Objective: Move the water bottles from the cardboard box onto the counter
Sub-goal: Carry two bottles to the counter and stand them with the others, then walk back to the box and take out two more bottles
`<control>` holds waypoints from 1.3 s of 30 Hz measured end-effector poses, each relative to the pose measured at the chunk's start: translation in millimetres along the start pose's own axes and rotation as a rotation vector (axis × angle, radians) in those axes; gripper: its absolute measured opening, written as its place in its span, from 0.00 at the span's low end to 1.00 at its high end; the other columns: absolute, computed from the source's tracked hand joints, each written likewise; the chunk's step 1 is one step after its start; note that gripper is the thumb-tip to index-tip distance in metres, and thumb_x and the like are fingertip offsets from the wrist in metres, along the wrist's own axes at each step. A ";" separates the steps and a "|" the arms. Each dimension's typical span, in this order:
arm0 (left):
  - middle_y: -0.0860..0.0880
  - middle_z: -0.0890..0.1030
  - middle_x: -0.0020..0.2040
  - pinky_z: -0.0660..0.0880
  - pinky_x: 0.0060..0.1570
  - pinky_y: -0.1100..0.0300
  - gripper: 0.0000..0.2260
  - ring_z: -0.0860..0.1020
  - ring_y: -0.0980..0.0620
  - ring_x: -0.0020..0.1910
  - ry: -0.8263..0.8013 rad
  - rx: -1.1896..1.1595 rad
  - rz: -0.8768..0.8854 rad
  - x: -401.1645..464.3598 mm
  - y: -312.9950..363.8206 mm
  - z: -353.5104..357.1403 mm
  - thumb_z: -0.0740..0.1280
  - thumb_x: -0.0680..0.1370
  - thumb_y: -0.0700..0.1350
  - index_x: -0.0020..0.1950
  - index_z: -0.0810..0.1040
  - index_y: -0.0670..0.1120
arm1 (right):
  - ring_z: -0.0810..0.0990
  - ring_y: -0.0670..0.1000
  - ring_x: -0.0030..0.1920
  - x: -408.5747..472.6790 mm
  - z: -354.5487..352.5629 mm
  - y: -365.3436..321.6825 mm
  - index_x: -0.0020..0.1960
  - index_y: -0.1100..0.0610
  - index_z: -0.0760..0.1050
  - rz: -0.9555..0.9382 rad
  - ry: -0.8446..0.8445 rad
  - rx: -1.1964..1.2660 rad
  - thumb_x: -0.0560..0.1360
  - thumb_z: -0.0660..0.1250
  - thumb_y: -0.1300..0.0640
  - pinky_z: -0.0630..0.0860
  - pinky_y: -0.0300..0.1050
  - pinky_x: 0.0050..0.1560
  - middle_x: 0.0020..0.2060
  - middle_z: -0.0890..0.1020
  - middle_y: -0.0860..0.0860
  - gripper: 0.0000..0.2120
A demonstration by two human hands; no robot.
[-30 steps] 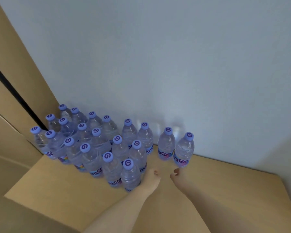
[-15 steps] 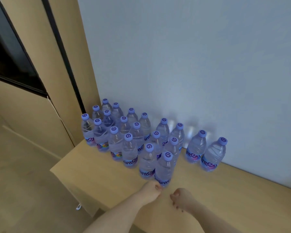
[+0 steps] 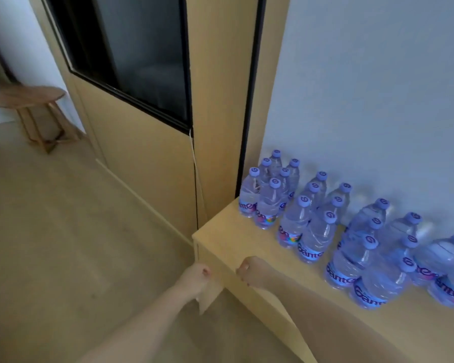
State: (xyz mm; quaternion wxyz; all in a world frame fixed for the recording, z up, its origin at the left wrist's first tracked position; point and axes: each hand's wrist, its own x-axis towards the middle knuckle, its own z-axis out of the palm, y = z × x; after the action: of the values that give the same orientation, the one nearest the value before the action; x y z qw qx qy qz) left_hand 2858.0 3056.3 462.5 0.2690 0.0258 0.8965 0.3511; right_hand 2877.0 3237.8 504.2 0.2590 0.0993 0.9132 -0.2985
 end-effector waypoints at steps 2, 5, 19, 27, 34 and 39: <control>0.43 0.81 0.48 0.70 0.42 0.62 0.09 0.77 0.47 0.44 0.061 -0.046 -0.047 -3.2 -30.0 -34.5 0.61 0.79 0.41 0.43 0.79 0.47 | 0.76 0.53 0.47 18.3 15.7 -41.1 0.59 0.64 0.76 -0.051 -0.034 -0.006 0.79 0.59 0.58 0.75 0.47 0.50 0.51 0.79 0.58 0.14; 0.40 0.82 0.49 0.68 0.41 0.63 0.10 0.79 0.44 0.46 0.169 -0.092 -0.150 -6.1 -81.8 -80.4 0.61 0.80 0.40 0.51 0.81 0.40 | 0.72 0.51 0.41 43.9 42.5 -106.9 0.51 0.62 0.78 -0.156 -0.144 -0.064 0.80 0.58 0.57 0.68 0.44 0.44 0.41 0.73 0.55 0.12; 0.46 0.78 0.63 0.72 0.58 0.56 0.15 0.76 0.46 0.63 0.374 0.126 -0.616 50.5 -238.2 -320.7 0.56 0.80 0.44 0.63 0.75 0.49 | 0.76 0.56 0.62 225.1 110.0 -392.2 0.63 0.65 0.73 -0.502 -0.361 -0.400 0.82 0.58 0.58 0.68 0.43 0.49 0.61 0.78 0.60 0.15; 0.47 0.78 0.63 0.72 0.59 0.56 0.15 0.76 0.46 0.63 0.405 0.028 -0.705 115.7 -302.2 -458.8 0.57 0.79 0.44 0.63 0.75 0.49 | 0.76 0.58 0.61 341.3 125.7 -546.0 0.62 0.66 0.73 -0.571 -0.383 -0.527 0.81 0.61 0.55 0.71 0.46 0.56 0.60 0.78 0.62 0.16; 0.48 0.79 0.59 0.72 0.51 0.57 0.15 0.78 0.46 0.57 0.406 0.087 -0.729 186.1 -404.9 -586.0 0.55 0.78 0.41 0.62 0.75 0.49 | 0.77 0.57 0.59 456.9 180.2 -691.8 0.60 0.63 0.75 -0.575 -0.383 -0.576 0.80 0.61 0.53 0.72 0.45 0.54 0.58 0.79 0.60 0.15; 0.48 0.80 0.57 0.72 0.47 0.58 0.16 0.78 0.46 0.54 0.378 0.145 -0.711 230.8 -468.5 -711.4 0.54 0.78 0.40 0.61 0.75 0.47 | 0.78 0.57 0.55 525.4 206.7 -814.1 0.54 0.57 0.75 -0.534 -0.321 -0.553 0.79 0.61 0.49 0.75 0.49 0.57 0.55 0.80 0.57 0.12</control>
State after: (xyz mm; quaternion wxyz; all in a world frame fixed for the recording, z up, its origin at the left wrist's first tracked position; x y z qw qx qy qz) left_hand 2371.7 2320.3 487.0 0.2018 -0.3317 0.9056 0.1704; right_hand 2244.4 2475.6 484.4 0.3286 -0.2620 0.9007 -0.1104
